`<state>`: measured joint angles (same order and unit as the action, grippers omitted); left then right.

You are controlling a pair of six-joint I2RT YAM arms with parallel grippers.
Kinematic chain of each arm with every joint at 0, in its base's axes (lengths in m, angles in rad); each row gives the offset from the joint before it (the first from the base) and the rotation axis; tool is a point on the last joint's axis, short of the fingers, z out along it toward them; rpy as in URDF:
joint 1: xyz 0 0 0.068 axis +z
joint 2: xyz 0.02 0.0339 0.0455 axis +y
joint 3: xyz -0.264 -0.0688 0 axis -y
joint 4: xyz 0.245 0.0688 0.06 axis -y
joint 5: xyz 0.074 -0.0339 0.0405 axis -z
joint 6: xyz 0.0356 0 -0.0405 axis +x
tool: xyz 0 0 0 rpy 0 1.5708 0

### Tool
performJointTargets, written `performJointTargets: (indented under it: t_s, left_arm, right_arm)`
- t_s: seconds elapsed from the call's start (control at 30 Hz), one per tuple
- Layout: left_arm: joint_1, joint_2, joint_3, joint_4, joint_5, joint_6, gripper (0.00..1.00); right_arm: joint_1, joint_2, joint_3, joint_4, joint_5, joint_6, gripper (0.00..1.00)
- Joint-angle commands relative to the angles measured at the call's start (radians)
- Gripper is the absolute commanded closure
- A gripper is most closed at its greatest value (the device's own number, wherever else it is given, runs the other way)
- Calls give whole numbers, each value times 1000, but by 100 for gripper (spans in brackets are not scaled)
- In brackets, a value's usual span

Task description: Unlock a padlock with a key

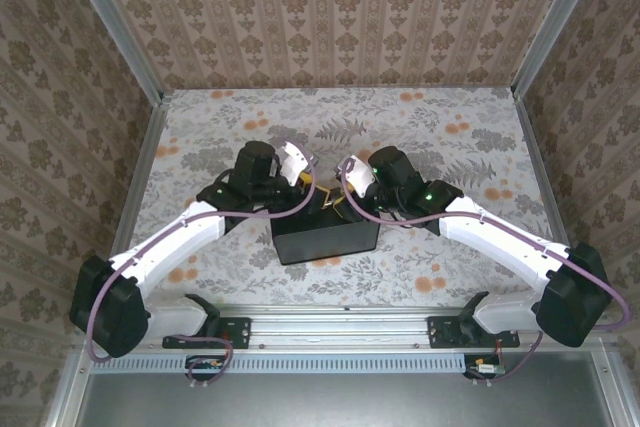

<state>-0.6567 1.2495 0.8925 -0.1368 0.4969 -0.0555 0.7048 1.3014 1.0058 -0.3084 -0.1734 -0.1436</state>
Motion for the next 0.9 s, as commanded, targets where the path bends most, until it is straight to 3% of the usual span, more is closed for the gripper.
performJointTargets:
  t_s: [0.0, 0.43, 0.7, 0.87]
  left_arm:
    - [-29, -28, -3, -48, -5, 57, 47]
    - [-34, -34, -30, -107, -162, 48, 47]
    - [21, -102, 38, -75, -132, -50, 44]
    - [62, -136, 16, -95, -176, -118, 43]
  right_arm:
    - [-1, 13, -34, -22, -25, 31, 53]
    - [-29, -59, 9, -170, -77, -67, 48]
    - [-58, -29, 108, -222, -201, -129, 42]
    - [-125, 58, 230, -330, -335, -198, 41]
